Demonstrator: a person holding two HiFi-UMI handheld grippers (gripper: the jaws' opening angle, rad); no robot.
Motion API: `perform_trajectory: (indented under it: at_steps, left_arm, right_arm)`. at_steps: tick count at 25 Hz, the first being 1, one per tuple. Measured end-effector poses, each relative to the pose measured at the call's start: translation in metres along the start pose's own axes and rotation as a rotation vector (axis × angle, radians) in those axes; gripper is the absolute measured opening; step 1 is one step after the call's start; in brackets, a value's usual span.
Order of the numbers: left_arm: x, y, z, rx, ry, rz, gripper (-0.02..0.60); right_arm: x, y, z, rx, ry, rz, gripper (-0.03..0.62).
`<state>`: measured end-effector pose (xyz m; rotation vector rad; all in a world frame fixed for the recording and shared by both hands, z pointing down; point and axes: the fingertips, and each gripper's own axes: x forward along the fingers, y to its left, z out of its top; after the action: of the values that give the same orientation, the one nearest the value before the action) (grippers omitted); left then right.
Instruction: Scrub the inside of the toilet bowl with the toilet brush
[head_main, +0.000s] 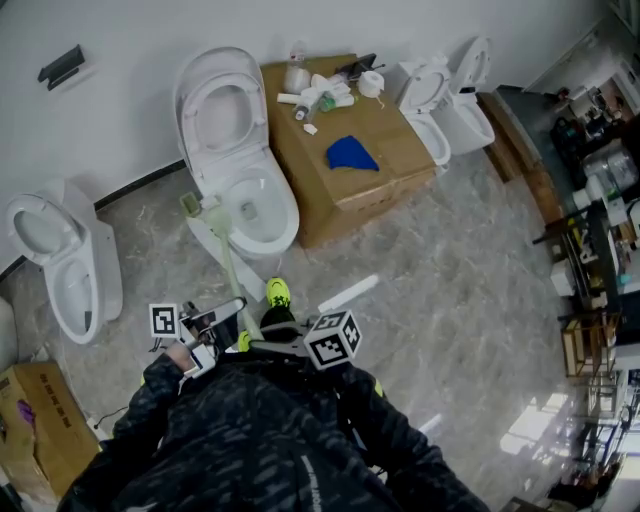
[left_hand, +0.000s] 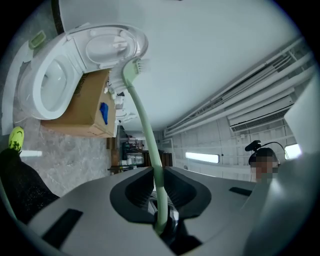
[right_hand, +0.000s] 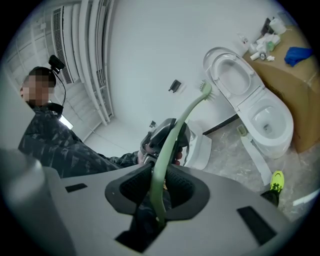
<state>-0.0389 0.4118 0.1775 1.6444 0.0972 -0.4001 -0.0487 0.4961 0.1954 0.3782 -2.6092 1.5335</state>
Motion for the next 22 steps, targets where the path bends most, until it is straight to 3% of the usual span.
perform_trajectory:
  at_steps: [12, 17, 22]
  left_arm:
    - [0.031, 0.025, 0.073, 0.059, -0.063, 0.058, 0.063]
    - [0.052, 0.049, 0.118, 0.023, -0.134, 0.064, 0.064]
    - [0.08, 0.079, 0.163, -0.033, -0.147, 0.085, 0.064]
  right_arm:
    - [-0.011, -0.049, 0.067, 0.073, 0.006, 0.086, 0.083]
    - [-0.02, -0.085, 0.106, 0.127, 0.033, 0.105, 0.083]
    - [-0.033, -0.127, 0.145, 0.191, 0.055, 0.105, 0.081]
